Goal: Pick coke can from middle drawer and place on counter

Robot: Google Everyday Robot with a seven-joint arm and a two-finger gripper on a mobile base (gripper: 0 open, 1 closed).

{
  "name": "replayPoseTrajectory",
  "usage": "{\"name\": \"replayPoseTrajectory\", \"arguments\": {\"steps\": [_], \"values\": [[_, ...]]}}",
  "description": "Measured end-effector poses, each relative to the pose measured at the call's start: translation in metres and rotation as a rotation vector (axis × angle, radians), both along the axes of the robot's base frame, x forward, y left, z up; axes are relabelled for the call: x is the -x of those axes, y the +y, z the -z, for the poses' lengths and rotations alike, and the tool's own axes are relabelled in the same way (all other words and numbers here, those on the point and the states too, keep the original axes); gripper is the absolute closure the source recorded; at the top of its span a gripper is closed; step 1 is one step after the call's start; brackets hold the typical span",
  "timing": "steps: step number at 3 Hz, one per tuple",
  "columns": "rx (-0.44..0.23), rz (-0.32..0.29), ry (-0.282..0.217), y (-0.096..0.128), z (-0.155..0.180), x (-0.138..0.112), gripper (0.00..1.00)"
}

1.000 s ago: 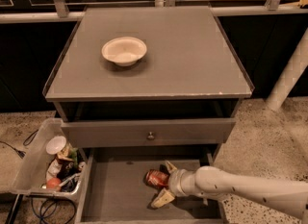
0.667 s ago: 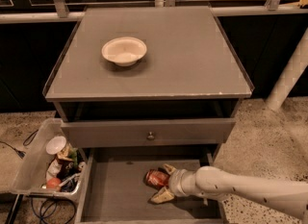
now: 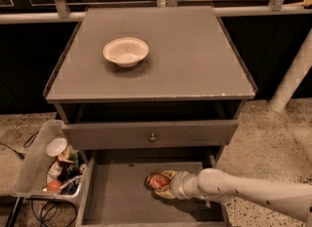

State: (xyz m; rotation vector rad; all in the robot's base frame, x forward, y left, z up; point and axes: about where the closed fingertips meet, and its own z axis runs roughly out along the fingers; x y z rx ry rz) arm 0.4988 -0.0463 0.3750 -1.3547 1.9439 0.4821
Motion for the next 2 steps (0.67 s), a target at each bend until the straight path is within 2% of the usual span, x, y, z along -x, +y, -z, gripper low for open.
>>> {"name": "replayPoseTrajectory", "arguments": {"steps": [1, 2], "values": [[0.0, 0.0, 0.0, 0.0, 0.0, 0.0, 0.88], [0.002, -0.03, 0.008, -0.005, -0.014, 0.004, 1.0]]}}
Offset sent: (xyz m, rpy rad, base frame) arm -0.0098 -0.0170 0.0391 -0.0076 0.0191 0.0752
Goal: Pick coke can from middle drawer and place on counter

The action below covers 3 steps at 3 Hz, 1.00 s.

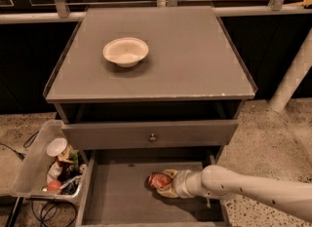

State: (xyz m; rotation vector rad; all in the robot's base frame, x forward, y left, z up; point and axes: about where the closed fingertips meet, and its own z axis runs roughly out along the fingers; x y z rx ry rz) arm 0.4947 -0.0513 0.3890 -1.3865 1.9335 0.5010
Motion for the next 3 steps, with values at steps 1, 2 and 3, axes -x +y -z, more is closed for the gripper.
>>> {"name": "replayPoseTrajectory", "arguments": {"steps": [1, 2, 3], "values": [[-0.025, -0.037, -0.016, -0.015, -0.042, 0.0, 1.0], [-0.052, -0.08, -0.041, -0.035, -0.099, 0.005, 1.0], [-0.068, -0.12, -0.069, -0.053, -0.153, 0.011, 1.0]]}}
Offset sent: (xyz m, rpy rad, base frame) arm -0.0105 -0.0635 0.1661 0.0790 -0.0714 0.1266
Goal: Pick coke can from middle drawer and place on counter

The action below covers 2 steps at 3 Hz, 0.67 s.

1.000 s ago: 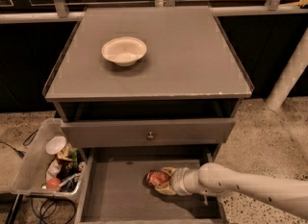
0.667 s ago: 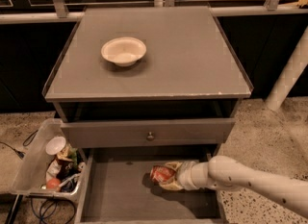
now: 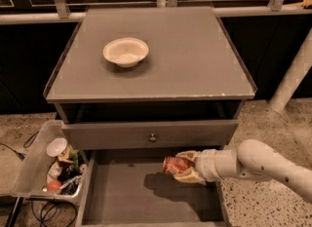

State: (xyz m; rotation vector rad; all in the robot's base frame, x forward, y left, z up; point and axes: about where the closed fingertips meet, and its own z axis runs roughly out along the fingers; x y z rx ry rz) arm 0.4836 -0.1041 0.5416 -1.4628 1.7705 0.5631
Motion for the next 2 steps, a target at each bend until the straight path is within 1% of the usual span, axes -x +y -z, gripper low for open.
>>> {"name": "replayPoseTrajectory", "arguments": {"steps": [1, 2], "values": [[0.02, -0.022, -0.037, -0.009, -0.054, 0.008, 1.0], [0.083, -0.038, -0.102, -0.007, -0.118, 0.007, 1.0]]}}
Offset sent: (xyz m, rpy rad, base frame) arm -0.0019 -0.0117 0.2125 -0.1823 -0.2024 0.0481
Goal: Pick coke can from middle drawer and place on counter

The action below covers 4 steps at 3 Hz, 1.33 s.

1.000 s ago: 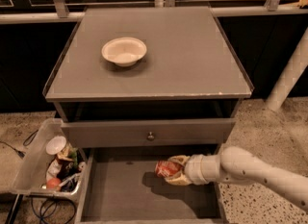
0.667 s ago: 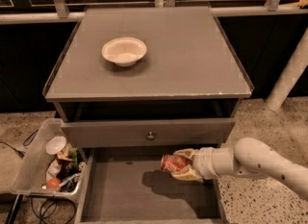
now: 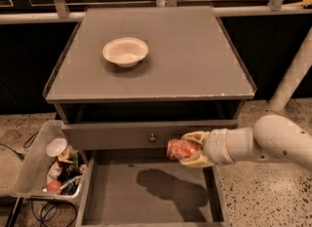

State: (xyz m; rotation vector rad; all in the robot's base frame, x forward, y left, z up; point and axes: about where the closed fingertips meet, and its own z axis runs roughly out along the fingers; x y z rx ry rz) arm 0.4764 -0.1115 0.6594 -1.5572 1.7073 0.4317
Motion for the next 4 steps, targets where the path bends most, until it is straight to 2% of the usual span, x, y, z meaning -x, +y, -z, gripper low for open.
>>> {"name": "replayPoseTrajectory", "arguments": {"steps": [1, 2, 3, 4], "values": [[0.066, -0.002, -0.104, 0.005, -0.069, -0.005, 1.0], [0.067, -0.004, -0.103, 0.006, -0.068, -0.005, 1.0], [0.124, -0.013, -0.152, 0.012, -0.096, -0.001, 1.0], [0.183, -0.045, -0.252, 0.024, -0.157, 0.008, 1.0]]}}
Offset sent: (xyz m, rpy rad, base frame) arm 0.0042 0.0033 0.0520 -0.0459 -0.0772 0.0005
